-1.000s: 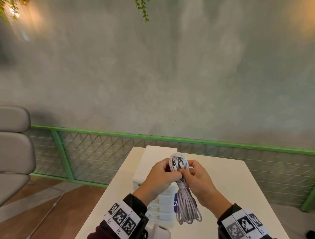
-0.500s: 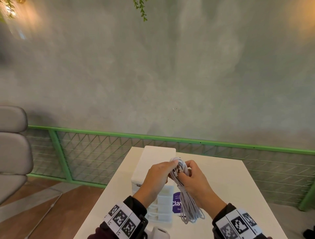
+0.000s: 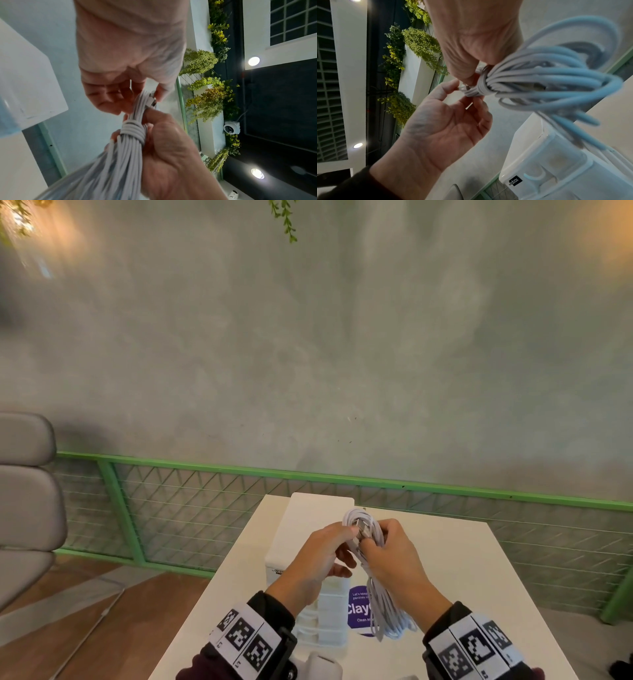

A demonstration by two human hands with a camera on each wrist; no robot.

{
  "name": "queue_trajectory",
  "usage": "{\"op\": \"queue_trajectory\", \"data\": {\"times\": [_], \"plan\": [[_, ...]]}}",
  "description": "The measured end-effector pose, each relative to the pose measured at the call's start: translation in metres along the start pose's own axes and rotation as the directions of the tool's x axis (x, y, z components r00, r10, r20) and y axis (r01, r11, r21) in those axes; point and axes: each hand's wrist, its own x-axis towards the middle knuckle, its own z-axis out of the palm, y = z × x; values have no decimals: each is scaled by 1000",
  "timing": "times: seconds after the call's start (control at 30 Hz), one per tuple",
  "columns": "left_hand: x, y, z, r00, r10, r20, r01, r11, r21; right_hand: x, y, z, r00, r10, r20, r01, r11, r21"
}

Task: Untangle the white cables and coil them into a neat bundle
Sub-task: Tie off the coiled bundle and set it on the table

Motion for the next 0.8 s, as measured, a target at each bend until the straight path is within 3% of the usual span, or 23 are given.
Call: {"op": "queue_trajectory", "data": {"times": [0.23, 0.5, 0.7, 0.8], "plan": [[1, -5, 8, 992, -13, -128, 19, 999, 47, 1, 3, 4, 999, 40, -11, -40, 999, -14], [-1, -2, 12, 986, -103, -129, 98, 994, -42, 0, 1, 3, 999, 50, 17, -48, 989, -138], [5, 11, 7, 988, -74, -135, 69, 997, -36, -4, -5, -1, 997, 23, 78, -23, 1000, 5], [8, 12, 2, 983, -69, -170, 63, 997, -39, -5, -9, -10, 982, 46, 182, -76, 984, 158]]}}
